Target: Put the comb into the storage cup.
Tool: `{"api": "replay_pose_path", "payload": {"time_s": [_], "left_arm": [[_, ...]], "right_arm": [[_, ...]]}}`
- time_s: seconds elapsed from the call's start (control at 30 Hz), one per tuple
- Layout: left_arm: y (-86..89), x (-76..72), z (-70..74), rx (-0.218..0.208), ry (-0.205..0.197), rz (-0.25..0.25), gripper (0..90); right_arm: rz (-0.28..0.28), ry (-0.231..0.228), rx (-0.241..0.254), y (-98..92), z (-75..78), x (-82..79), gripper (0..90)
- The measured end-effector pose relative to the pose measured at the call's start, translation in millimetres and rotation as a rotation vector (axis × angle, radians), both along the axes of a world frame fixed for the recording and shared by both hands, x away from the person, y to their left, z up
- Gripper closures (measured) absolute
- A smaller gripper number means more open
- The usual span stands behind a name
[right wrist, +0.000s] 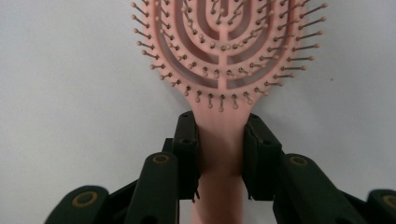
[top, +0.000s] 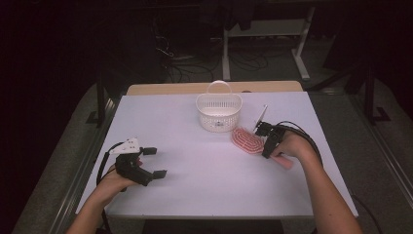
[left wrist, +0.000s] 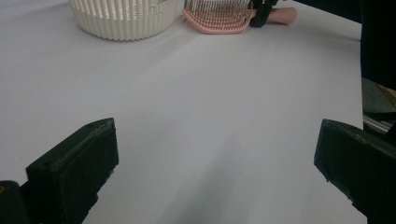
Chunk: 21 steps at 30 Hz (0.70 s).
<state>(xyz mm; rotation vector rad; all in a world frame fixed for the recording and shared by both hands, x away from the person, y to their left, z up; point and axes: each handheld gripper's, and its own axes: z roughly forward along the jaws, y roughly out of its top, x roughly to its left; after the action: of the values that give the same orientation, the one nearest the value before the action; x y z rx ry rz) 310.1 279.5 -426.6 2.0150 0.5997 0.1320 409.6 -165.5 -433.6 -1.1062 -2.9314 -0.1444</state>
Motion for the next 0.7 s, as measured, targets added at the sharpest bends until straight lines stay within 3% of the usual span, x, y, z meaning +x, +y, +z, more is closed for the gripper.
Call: {"api": "replay_pose_path", "payload": {"time_s": [0.3,0.7], "left_arm": [[0.7,-0.1,0.5,-0.001,-0.001,0.003,0.0],[0.9,-0.1,0.0,0.001,0.001,0.006,0.0]], "right_arm": [[-0.001,0.005,0.004,-0.2,0.6,0.3,69.1],[-0.032,-0.019,0.088,-17.7,7.4,-3.2,69.1]]}}
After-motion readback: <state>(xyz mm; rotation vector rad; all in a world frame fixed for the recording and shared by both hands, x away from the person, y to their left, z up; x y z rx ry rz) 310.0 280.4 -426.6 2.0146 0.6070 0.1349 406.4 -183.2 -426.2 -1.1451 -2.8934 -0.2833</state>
